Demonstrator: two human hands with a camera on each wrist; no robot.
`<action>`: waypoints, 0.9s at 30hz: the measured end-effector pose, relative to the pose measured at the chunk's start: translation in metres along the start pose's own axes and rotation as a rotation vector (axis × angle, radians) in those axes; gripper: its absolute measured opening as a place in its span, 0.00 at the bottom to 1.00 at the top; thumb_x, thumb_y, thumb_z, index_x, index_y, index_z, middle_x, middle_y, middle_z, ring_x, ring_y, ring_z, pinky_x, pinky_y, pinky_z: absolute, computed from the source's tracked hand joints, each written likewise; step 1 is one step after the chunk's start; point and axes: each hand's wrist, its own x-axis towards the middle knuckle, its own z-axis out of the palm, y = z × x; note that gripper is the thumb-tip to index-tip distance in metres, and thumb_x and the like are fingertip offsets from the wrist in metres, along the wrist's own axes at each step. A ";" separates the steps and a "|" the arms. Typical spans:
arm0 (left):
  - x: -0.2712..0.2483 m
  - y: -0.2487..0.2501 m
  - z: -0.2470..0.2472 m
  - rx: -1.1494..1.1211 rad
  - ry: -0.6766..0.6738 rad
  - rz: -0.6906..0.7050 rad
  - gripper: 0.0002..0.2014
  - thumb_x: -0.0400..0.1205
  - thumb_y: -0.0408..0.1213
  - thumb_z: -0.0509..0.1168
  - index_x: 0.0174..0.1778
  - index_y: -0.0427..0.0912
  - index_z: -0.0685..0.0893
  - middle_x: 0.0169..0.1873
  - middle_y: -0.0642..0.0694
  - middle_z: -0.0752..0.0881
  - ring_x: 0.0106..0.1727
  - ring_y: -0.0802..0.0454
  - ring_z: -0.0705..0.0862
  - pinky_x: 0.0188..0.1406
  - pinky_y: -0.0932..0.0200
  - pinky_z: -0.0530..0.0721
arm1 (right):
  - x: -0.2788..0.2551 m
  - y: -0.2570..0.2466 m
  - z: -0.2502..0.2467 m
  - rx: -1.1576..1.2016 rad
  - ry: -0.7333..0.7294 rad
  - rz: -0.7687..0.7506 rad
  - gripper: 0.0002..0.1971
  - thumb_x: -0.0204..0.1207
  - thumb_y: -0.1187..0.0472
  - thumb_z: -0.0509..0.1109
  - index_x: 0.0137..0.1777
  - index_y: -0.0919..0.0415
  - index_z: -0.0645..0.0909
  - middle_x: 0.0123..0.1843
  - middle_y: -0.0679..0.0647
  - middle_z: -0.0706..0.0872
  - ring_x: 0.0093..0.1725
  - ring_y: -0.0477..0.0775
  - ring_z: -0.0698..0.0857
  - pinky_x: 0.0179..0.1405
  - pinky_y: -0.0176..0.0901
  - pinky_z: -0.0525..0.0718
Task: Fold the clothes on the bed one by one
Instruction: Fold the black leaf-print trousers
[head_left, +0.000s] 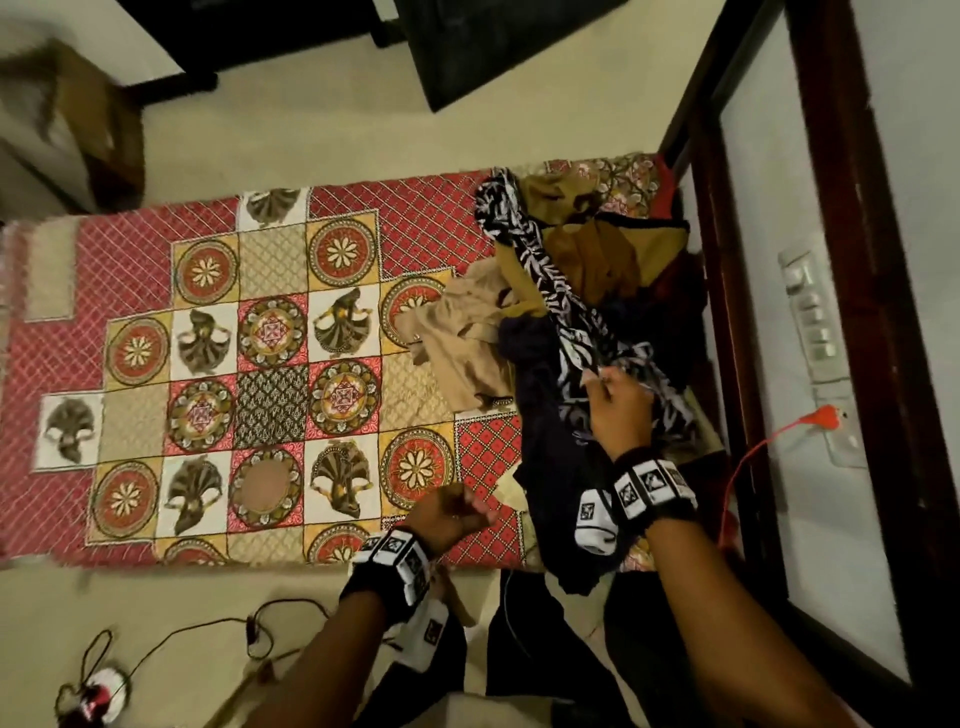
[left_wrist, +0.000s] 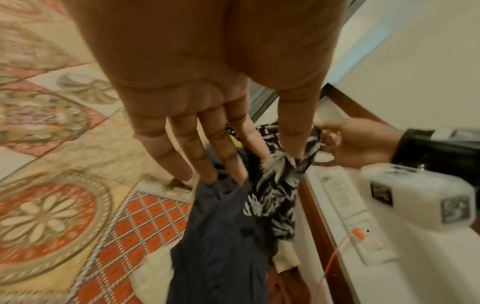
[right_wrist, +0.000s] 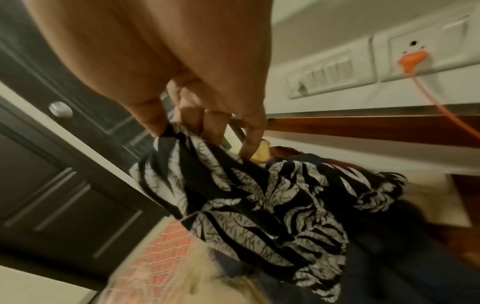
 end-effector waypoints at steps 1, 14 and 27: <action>-0.005 0.014 -0.001 0.003 0.021 0.060 0.22 0.70 0.50 0.81 0.56 0.46 0.85 0.55 0.48 0.90 0.59 0.52 0.87 0.60 0.53 0.83 | -0.011 -0.030 -0.010 0.107 -0.021 -0.054 0.13 0.87 0.55 0.68 0.48 0.66 0.83 0.34 0.55 0.83 0.37 0.54 0.83 0.42 0.45 0.72; -0.098 0.079 -0.196 0.075 0.811 0.446 0.39 0.62 0.70 0.74 0.65 0.51 0.84 0.60 0.40 0.77 0.63 0.41 0.77 0.66 0.44 0.80 | -0.136 -0.343 -0.060 1.079 -0.752 -0.332 0.44 0.63 0.61 0.87 0.79 0.63 0.73 0.70 0.66 0.85 0.70 0.69 0.85 0.70 0.64 0.83; -0.307 0.061 -0.423 -0.590 0.819 0.953 0.17 0.65 0.36 0.73 0.49 0.44 0.80 0.39 0.48 0.85 0.37 0.58 0.83 0.43 0.65 0.83 | -0.222 -0.453 0.045 0.165 -0.359 -0.946 0.08 0.75 0.47 0.79 0.50 0.45 0.88 0.46 0.36 0.90 0.45 0.38 0.88 0.42 0.36 0.85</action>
